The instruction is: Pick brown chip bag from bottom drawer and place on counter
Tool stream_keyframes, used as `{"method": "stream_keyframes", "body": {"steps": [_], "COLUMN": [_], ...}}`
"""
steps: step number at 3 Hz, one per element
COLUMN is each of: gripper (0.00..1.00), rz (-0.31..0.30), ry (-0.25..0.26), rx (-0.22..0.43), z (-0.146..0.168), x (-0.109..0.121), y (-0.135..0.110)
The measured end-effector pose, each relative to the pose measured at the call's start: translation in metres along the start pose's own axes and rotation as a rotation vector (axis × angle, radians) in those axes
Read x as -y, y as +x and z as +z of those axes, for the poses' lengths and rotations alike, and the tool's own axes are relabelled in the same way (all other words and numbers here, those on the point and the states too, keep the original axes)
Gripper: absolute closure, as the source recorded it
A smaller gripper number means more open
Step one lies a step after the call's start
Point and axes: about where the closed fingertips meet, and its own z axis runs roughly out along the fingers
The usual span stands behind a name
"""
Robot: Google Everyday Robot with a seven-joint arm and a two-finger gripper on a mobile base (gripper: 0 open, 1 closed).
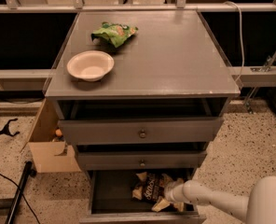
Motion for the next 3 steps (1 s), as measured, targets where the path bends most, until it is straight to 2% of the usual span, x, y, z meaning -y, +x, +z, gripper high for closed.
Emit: {"method": "stream_keyframes", "body": {"steps": [1,2,3], "gripper": [0.08,0.26,0.2], "rz": [0.007,0.02,0.031], "ry": [0.006,0.014,0.018], "rx": [0.002,0.001,-0.004], "z": [0.005,0.011,0.017], "x": [0.002,0.006,0.008], "y": [0.006,0.012,0.017]}}
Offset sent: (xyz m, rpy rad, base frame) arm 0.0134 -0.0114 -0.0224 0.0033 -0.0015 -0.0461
